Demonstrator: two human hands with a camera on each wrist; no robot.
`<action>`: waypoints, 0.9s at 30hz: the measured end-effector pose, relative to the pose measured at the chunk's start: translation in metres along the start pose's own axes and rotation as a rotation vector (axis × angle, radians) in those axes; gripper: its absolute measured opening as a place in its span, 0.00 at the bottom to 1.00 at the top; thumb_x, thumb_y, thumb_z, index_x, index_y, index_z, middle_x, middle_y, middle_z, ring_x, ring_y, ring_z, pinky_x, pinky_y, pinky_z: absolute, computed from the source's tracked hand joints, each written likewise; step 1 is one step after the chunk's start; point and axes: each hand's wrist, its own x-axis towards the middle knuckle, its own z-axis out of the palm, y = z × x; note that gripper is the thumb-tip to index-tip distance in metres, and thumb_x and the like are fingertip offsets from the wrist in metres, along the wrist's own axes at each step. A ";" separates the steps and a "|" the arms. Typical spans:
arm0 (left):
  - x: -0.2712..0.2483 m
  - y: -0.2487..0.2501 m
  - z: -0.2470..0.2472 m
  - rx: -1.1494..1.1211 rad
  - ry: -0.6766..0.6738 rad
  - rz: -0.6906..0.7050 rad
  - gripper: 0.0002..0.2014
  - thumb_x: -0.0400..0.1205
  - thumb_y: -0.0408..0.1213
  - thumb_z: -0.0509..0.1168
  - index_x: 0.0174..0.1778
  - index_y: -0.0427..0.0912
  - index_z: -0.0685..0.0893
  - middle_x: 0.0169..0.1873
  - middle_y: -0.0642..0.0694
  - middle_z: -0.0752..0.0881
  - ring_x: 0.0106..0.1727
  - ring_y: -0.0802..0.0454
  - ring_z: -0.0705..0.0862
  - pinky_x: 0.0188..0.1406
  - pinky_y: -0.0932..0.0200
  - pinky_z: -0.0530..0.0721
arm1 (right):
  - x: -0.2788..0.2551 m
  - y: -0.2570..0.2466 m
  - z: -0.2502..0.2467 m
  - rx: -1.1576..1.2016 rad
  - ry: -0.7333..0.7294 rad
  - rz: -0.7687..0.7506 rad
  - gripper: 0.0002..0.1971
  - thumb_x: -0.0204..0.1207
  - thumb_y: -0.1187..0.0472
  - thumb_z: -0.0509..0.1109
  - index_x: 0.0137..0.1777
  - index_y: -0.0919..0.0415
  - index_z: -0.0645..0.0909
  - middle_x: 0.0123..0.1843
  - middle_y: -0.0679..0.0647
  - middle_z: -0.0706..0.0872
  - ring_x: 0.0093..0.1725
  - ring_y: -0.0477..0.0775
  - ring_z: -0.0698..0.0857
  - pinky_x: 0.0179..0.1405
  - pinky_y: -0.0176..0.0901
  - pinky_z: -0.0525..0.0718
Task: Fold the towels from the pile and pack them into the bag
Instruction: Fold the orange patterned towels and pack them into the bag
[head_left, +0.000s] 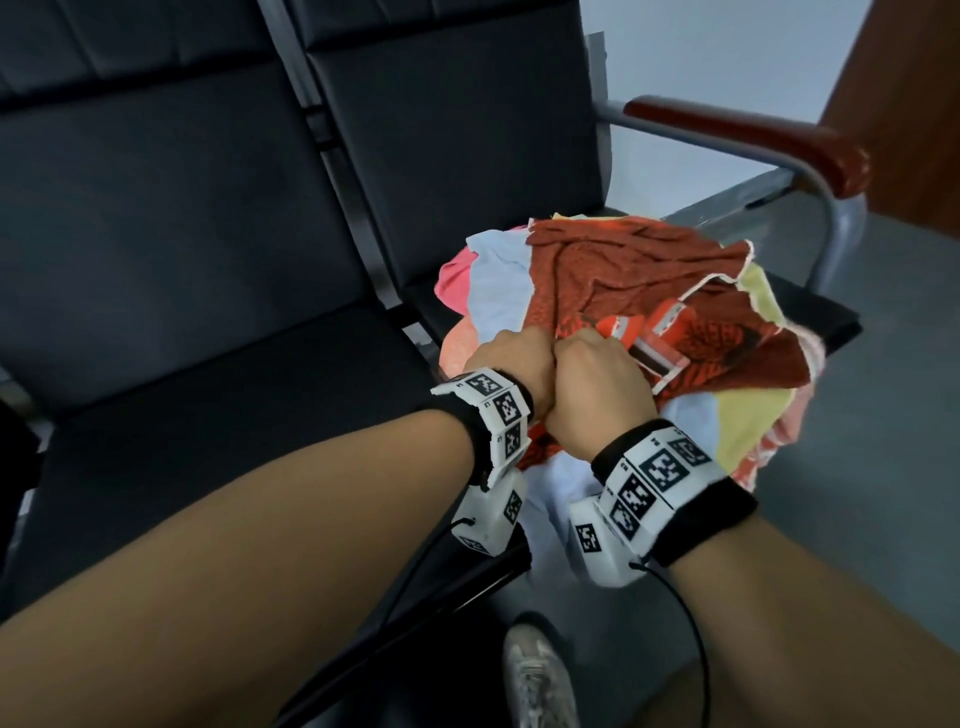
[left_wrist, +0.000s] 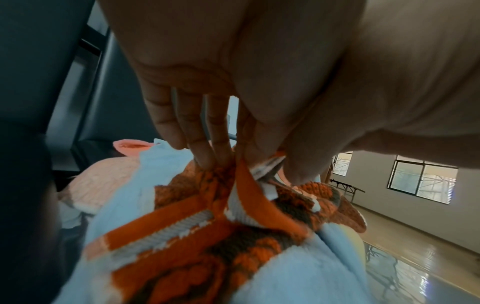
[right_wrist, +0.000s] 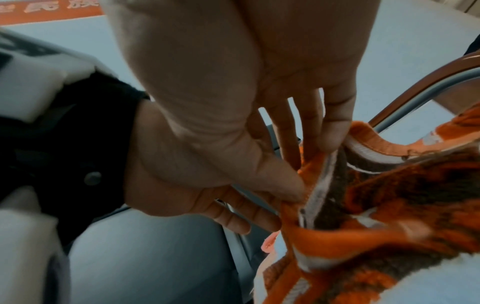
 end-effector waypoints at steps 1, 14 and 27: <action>0.000 0.000 0.001 -0.009 0.001 -0.009 0.12 0.84 0.38 0.58 0.58 0.45 0.85 0.56 0.39 0.86 0.56 0.36 0.85 0.47 0.49 0.78 | 0.000 0.001 0.001 0.017 0.015 0.010 0.13 0.73 0.64 0.68 0.58 0.62 0.81 0.62 0.61 0.81 0.63 0.66 0.79 0.62 0.53 0.77; -0.040 -0.001 -0.032 -0.160 0.198 0.043 0.11 0.80 0.31 0.57 0.53 0.48 0.63 0.36 0.44 0.77 0.43 0.33 0.79 0.40 0.47 0.77 | -0.004 0.000 0.006 0.157 0.302 0.163 0.27 0.70 0.67 0.71 0.70 0.55 0.74 0.67 0.56 0.80 0.71 0.65 0.72 0.67 0.60 0.68; -0.098 -0.062 -0.063 -0.206 0.284 -0.072 0.21 0.79 0.48 0.77 0.59 0.44 0.78 0.52 0.46 0.87 0.52 0.44 0.85 0.53 0.47 0.85 | -0.005 -0.063 0.004 0.413 0.170 0.049 0.12 0.77 0.68 0.68 0.59 0.62 0.79 0.61 0.66 0.83 0.60 0.72 0.82 0.54 0.56 0.76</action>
